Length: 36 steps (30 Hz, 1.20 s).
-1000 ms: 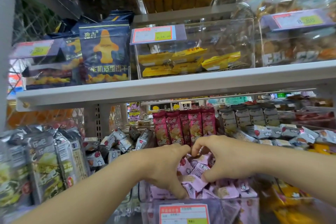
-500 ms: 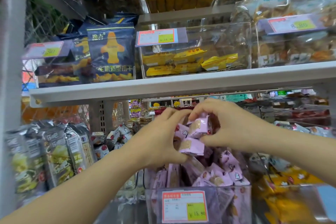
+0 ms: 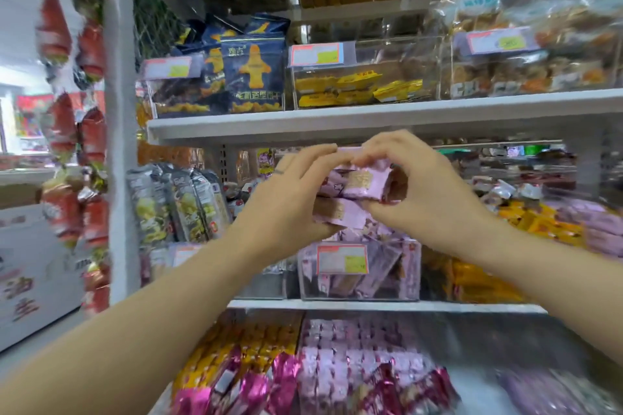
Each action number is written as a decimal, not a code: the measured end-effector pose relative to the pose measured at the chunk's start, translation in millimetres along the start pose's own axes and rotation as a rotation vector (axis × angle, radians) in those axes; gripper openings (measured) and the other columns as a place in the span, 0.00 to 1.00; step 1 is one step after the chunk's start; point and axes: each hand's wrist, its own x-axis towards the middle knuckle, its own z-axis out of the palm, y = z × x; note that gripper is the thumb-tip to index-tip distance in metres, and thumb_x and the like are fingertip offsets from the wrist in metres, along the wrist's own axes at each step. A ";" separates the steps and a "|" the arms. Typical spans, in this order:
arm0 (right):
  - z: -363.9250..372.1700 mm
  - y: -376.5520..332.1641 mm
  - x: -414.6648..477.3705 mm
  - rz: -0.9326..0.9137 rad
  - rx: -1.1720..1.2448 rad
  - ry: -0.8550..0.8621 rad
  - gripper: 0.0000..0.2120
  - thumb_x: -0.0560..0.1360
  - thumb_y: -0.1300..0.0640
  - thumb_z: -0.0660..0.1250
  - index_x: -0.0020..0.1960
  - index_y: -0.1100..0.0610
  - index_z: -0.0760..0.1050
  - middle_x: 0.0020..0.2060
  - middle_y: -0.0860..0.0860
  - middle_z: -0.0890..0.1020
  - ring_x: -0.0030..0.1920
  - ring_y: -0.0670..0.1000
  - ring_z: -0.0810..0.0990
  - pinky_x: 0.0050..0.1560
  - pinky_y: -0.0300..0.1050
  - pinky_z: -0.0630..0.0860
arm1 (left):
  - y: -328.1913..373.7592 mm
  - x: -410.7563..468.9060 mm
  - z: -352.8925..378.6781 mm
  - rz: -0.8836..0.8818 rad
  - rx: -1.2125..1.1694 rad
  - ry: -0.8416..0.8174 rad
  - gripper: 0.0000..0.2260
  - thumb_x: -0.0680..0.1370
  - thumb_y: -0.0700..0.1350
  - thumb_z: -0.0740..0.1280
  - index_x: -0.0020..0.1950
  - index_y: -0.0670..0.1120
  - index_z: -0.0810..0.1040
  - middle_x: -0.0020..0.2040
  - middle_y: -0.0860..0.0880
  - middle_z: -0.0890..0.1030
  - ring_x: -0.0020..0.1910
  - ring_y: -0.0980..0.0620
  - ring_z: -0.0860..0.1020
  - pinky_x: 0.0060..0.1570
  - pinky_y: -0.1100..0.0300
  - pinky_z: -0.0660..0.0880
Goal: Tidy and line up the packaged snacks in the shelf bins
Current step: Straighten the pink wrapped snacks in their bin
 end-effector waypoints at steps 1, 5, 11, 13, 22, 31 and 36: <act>1.3 -7.4 -8.6 -0.004 0.003 0.004 0.20 0.65 0.64 0.76 0.54 0.54 0.76 0.53 0.49 0.74 0.53 0.42 0.72 0.55 0.25 0.65 | 2.9 -9.7 -2.8 0.026 0.018 0.012 0.39 0.66 0.50 0.78 0.69 0.59 0.59 0.70 0.56 0.61 0.67 0.47 0.67 0.50 0.44 0.77; 7.4 -32.4 -43.3 0.012 0.062 -0.014 0.22 0.65 0.64 0.75 0.55 0.50 0.75 0.53 0.43 0.71 0.54 0.37 0.71 0.55 0.26 0.67 | 15.5 -46.2 -5.7 0.112 0.055 0.040 0.34 0.67 0.50 0.75 0.68 0.53 0.62 0.63 0.52 0.64 0.57 0.44 0.74 0.35 0.47 0.79; 27.8 -49.5 -110.0 0.177 0.162 -0.045 0.23 0.64 0.63 0.77 0.52 0.44 0.72 0.55 0.40 0.71 0.58 0.35 0.70 0.55 0.24 0.64 | 35.7 -103.6 14.3 0.148 0.044 -0.073 0.26 0.67 0.57 0.62 0.63 0.51 0.65 0.60 0.52 0.66 0.49 0.49 0.74 0.28 0.54 0.77; 44.4 -49.7 -142.1 0.238 0.222 -0.015 0.23 0.62 0.62 0.76 0.50 0.44 0.73 0.53 0.39 0.72 0.56 0.36 0.73 0.55 0.27 0.68 | 41.1 -127.0 30.0 0.199 0.040 -0.097 0.28 0.63 0.53 0.68 0.61 0.50 0.67 0.60 0.51 0.67 0.52 0.49 0.71 0.29 0.58 0.77; 98.7 -11.6 -227.1 0.589 0.288 -0.005 0.21 0.64 0.63 0.75 0.48 0.42 0.73 0.54 0.35 0.71 0.56 0.38 0.74 0.53 0.29 0.70 | 36.6 -182.6 111.8 0.183 0.046 -0.224 0.24 0.63 0.46 0.66 0.58 0.50 0.68 0.57 0.51 0.69 0.53 0.52 0.71 0.27 0.63 0.74; 82.7 69.5 -246.7 0.892 0.338 0.241 0.18 0.71 0.65 0.72 0.51 0.44 0.75 0.51 0.47 0.79 0.49 0.43 0.79 0.46 0.31 0.73 | 32.1 -168.8 195.9 -0.205 -0.236 -0.307 0.35 0.64 0.31 0.70 0.65 0.53 0.62 0.65 0.53 0.62 0.59 0.44 0.75 0.43 0.50 0.79; 89.3 117.0 -245.7 1.043 0.489 0.249 0.13 0.71 0.67 0.71 0.53 0.56 0.77 0.41 0.48 0.83 0.39 0.44 0.80 0.39 0.29 0.75 | 34.8 -160.1 223.0 -0.419 -0.305 -0.228 0.25 0.73 0.34 0.69 0.68 0.47 0.70 0.69 0.50 0.65 0.65 0.49 0.68 0.54 0.61 0.68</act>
